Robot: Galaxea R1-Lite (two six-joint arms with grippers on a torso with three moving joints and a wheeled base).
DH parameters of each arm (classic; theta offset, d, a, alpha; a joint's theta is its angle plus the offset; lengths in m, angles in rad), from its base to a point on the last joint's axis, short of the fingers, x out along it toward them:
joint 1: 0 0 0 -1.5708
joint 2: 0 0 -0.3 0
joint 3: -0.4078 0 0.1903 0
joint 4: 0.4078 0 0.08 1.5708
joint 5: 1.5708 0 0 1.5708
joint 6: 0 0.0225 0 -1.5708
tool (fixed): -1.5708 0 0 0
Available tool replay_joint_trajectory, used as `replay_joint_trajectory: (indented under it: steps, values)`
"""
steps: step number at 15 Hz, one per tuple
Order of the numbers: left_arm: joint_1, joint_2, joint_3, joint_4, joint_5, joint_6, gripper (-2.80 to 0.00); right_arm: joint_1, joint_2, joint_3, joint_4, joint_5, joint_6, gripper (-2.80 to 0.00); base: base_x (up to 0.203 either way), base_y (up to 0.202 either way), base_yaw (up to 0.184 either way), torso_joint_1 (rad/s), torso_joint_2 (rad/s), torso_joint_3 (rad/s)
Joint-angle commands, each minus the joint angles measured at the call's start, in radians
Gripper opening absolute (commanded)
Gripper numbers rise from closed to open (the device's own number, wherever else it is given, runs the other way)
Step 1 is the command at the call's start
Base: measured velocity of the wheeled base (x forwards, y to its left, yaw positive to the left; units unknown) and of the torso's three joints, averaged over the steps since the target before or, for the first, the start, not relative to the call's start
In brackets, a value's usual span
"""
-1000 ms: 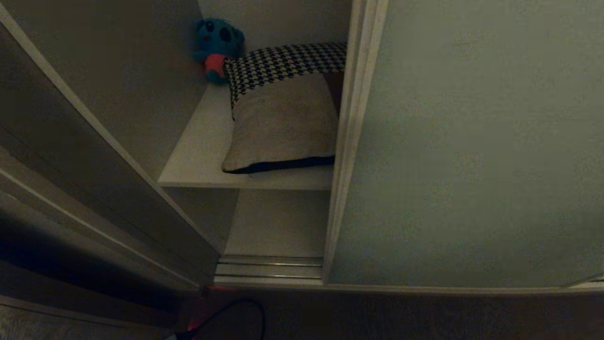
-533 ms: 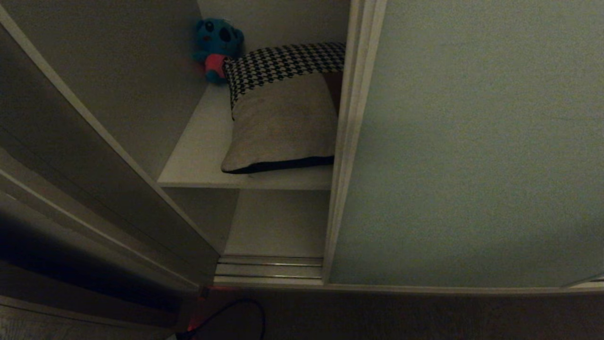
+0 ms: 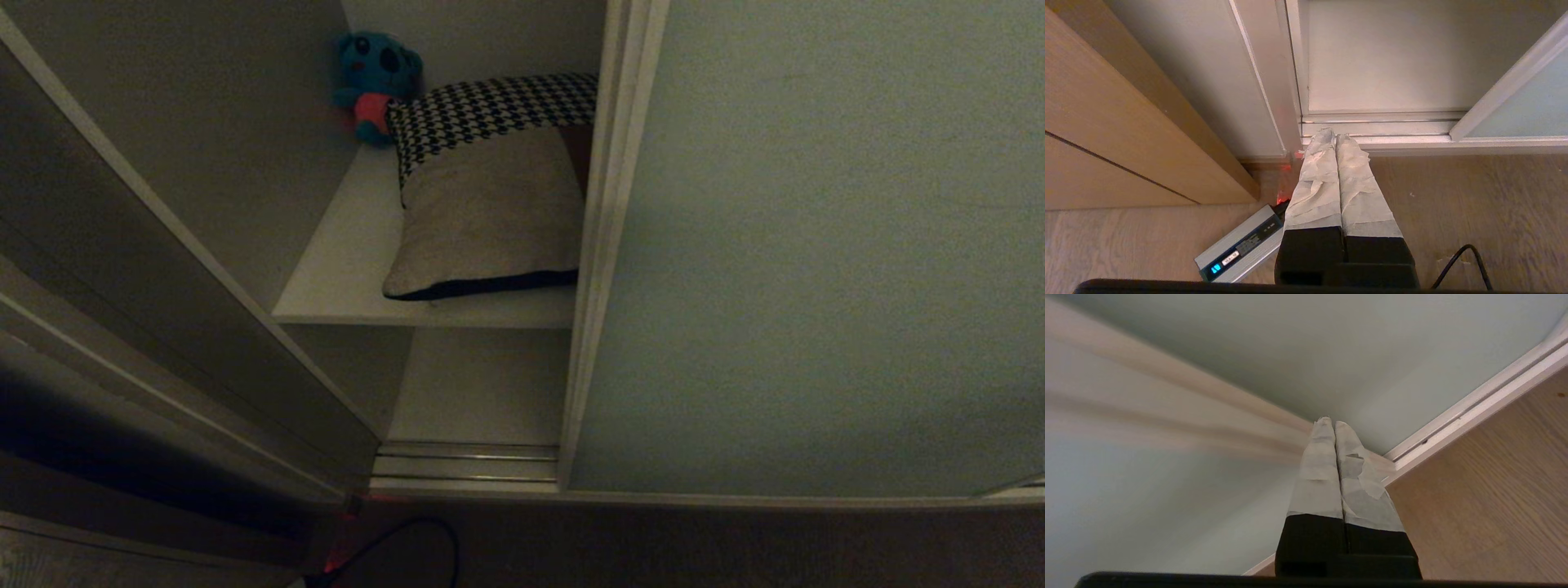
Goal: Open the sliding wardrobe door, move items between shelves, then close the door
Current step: Close the door
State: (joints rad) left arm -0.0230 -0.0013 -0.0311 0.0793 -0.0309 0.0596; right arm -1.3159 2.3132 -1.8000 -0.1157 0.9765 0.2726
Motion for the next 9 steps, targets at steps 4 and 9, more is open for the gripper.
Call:
replay_joint_trajectory:
  steps: [4,9]
  values:
    - [0.0,0.0,0.0,0.0,0.0,0.0,-2.8,0.028,0.029,-0.006,-0.001,0.002,0.002,-2.8,0.0,0.0,0.0,0.0,0.0,0.0]
    - [0.0,0.0,0.0,0.0,0.0,0.0,-2.8,0.069,0.034,-0.005,-0.002,0.002,0.004,-2.8,0.0,0.0,0.0,0.0,0.0,0.0]
